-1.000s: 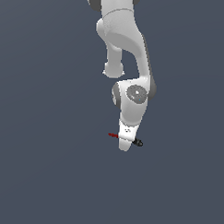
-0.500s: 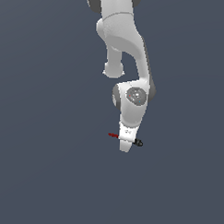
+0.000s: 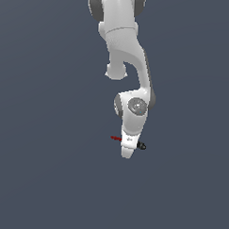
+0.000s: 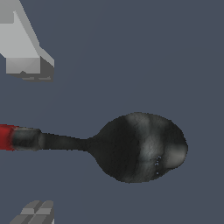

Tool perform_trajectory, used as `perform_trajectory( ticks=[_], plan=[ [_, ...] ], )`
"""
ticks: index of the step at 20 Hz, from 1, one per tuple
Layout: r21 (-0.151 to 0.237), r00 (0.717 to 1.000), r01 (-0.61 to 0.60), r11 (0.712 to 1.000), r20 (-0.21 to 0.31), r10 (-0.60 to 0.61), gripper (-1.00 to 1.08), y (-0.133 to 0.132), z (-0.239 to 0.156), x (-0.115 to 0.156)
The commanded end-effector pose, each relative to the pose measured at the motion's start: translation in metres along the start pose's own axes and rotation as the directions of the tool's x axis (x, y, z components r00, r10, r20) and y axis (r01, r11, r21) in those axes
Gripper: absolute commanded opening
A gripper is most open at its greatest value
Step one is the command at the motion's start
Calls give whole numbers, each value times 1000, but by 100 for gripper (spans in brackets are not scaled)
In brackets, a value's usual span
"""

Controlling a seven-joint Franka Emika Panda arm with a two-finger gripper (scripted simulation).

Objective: Pick up the object and move it to a goal position.

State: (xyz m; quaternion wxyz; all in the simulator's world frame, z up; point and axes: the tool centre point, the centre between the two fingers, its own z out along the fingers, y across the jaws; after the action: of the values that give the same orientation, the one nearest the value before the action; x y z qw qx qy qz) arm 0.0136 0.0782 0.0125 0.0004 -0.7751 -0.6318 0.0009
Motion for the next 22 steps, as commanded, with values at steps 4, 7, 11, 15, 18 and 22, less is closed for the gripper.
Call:
perform_trajectory(
  ticks=[4, 7, 11, 15, 18, 22],
  plan=[
    [-2, 1000, 0, 1000, 0, 0, -100, 1, 2, 0],
    [-2, 1000, 0, 1000, 0, 0, -100, 1, 2, 0],
    [-2, 1000, 0, 1000, 0, 0, -100, 1, 2, 0],
    [-2, 1000, 1, 1000, -1, -1, -100, 0, 0, 1],
    [-2, 1000, 1, 1000, -1, -1, -100, -1, -7, 0],
    [-2, 1000, 1, 1000, 0, -1, -100, -4, -24, -1]
  ],
)
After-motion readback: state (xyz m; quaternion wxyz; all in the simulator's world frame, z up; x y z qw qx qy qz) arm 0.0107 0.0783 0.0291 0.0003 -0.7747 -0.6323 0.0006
